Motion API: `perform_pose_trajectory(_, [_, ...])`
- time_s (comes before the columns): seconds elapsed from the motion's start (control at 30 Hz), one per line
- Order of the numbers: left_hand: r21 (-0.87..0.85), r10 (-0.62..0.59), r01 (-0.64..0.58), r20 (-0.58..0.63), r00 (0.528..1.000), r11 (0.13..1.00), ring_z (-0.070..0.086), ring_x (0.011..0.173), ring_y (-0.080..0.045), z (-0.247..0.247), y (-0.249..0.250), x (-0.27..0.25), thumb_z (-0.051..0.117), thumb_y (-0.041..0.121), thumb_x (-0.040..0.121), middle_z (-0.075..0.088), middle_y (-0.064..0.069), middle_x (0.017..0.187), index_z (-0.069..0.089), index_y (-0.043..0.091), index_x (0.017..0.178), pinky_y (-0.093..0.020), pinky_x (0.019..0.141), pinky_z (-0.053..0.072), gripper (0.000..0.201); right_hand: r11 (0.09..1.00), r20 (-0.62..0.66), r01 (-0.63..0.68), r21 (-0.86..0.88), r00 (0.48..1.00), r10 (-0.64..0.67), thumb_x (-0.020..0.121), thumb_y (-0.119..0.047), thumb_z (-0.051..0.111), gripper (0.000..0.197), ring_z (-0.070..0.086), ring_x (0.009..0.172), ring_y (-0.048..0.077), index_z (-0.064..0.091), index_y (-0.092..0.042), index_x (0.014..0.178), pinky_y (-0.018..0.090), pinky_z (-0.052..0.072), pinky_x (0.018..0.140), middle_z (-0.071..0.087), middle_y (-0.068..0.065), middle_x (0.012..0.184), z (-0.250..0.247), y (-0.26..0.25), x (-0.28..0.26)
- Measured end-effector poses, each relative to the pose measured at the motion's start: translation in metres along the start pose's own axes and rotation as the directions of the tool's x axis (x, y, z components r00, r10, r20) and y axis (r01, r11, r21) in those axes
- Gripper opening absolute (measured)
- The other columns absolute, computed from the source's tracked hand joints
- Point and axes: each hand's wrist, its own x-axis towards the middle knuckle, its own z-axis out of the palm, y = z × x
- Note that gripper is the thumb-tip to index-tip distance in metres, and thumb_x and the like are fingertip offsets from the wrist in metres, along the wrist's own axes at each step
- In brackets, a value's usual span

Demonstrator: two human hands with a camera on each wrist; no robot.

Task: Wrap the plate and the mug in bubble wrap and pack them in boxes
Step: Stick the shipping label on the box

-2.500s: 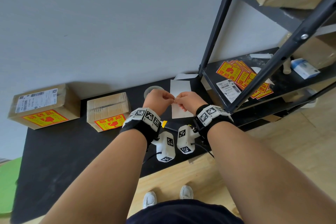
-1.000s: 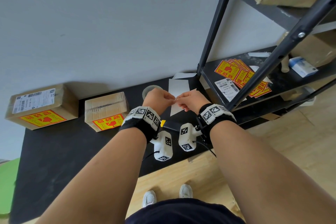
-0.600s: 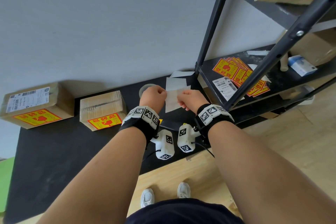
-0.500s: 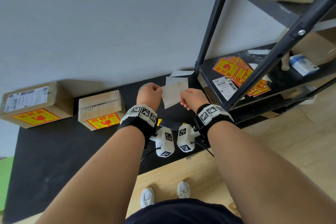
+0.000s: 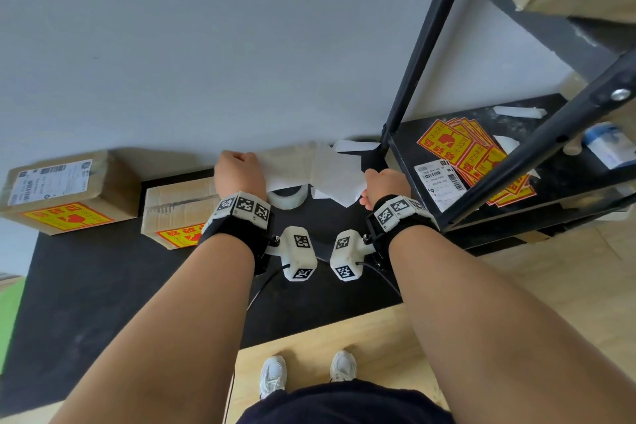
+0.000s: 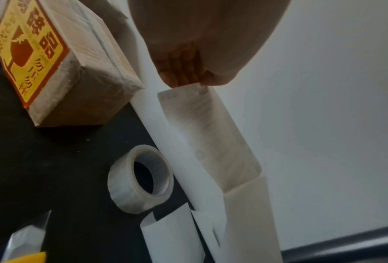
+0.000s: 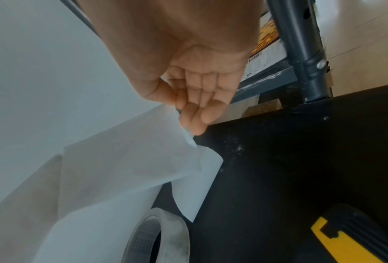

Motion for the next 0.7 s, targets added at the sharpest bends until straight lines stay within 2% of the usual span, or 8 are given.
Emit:
perform_pose_trajectory(0.1, [-0.017,-0.067,0.066,-0.077,0.995,0.998,0.052,0.081,-0.03,-0.004,-0.006,0.017,0.042,0.012,0.093,0.057,-0.011,0.09,0.057,0.008,0.083,-0.03,0.069,0.037,0.019,0.998,-0.053,-0.032,-0.061,0.998,0.028,0.086,-0.028,0.045,0.031,0.069,0.078,0.033,0.06,-0.004,0.096,0.039,0.055,0.066,0.07,0.014,0.089,0.009,0.002,0.017])
perform_pose_trajectory(0.2, [-0.039,-0.116,0.111,-0.153,0.981,0.993,0.054,0.082,-0.033,-0.008,-0.012,0.029,0.039,0.01,0.092,0.06,-0.011,0.087,0.055,0.008,0.077,-0.032,0.068,0.037,0.022,0.993,-0.061,-0.037,-0.115,0.998,0.03,0.086,-0.029,0.048,0.029,0.067,0.078,0.031,0.058,-0.004,0.098,0.041,0.057,0.072,0.07,0.015,0.097,0.012,-0.002,0.025])
perform_pose_trajectory(0.27, [-0.031,-0.109,0.106,-0.159,0.981,0.994,0.05,0.079,-0.028,-0.007,-0.011,0.03,0.038,0.01,0.094,0.055,-0.007,0.082,0.047,0.014,0.069,-0.03,0.068,0.036,0.027,0.975,-0.018,0.003,-0.222,1.0,-0.008,0.09,-0.026,0.05,0.031,0.06,0.078,0.028,0.057,-0.001,0.107,0.035,0.049,0.069,0.066,0.015,0.108,0.014,-0.008,0.025])
perform_pose_trajectory(0.33, [-0.017,-0.057,0.055,-0.141,0.988,0.998,0.053,0.084,-0.028,-0.003,-0.009,0.029,0.04,0.012,0.095,0.058,-0.009,0.091,0.057,0.009,0.084,-0.03,0.07,0.036,0.021,0.947,0.027,0.051,-0.316,0.999,-0.045,0.095,-0.02,0.048,0.03,0.056,0.08,0.028,0.056,0.0,0.115,0.03,0.038,0.065,0.06,0.017,0.116,0.02,-0.01,0.031])
perform_pose_trajectory(0.4, [-0.007,0.004,-0.005,-0.122,0.993,1.0,0.057,0.095,-0.03,0.003,-0.007,0.027,0.042,0.015,0.096,0.064,-0.012,0.103,0.061,0.005,0.101,-0.03,0.073,0.038,0.022,0.914,0.076,0.122,-0.387,0.992,-0.1,0.096,-0.017,0.047,0.026,0.059,0.096,0.034,0.057,-0.001,0.113,0.031,0.04,0.071,0.061,0.018,0.116,0.027,-0.015,0.029])
perform_pose_trajectory(0.5, [-0.013,0.054,-0.055,-0.093,0.994,0.998,0.058,0.097,-0.028,0.009,-0.004,0.025,0.044,0.017,0.096,0.065,-0.01,0.106,0.062,0.006,0.103,-0.027,0.073,0.037,0.022,0.842,0.169,0.241,-0.482,0.969,-0.181,0.098,-0.014,0.043,0.026,0.057,0.112,0.033,0.057,-0.003,0.118,0.035,0.044,0.086,0.061,0.017,0.121,0.04,-0.024,0.03])
perform_pose_trajectory(0.6, [-0.008,0.099,-0.1,-0.079,0.992,0.995,0.057,0.093,-0.022,0.011,0.0,0.022,0.044,0.019,0.096,0.065,-0.006,0.105,0.062,0.01,0.104,-0.028,0.074,0.039,0.022,0.771,0.265,0.269,-0.577,0.955,-0.135,0.101,-0.01,0.039,0.033,0.051,0.124,0.032,0.052,0.0,0.129,0.036,0.04,0.1,0.054,0.018,0.134,0.046,-0.03,0.032])
perform_pose_trajectory(0.7, [-0.009,0.116,-0.117,-0.058,0.991,0.993,0.059,0.094,-0.022,0.012,-0.001,0.022,0.045,0.02,0.097,0.065,-0.004,0.104,0.063,0.012,0.104,-0.03,0.075,0.043,0.021,0.667,0.329,0.367,-0.648,0.925,-0.189,0.099,-0.013,0.04,0.034,0.054,0.119,0.034,0.057,-0.003,0.127,0.035,0.044,0.09,0.057,0.018,0.129,0.047,-0.031,0.036])
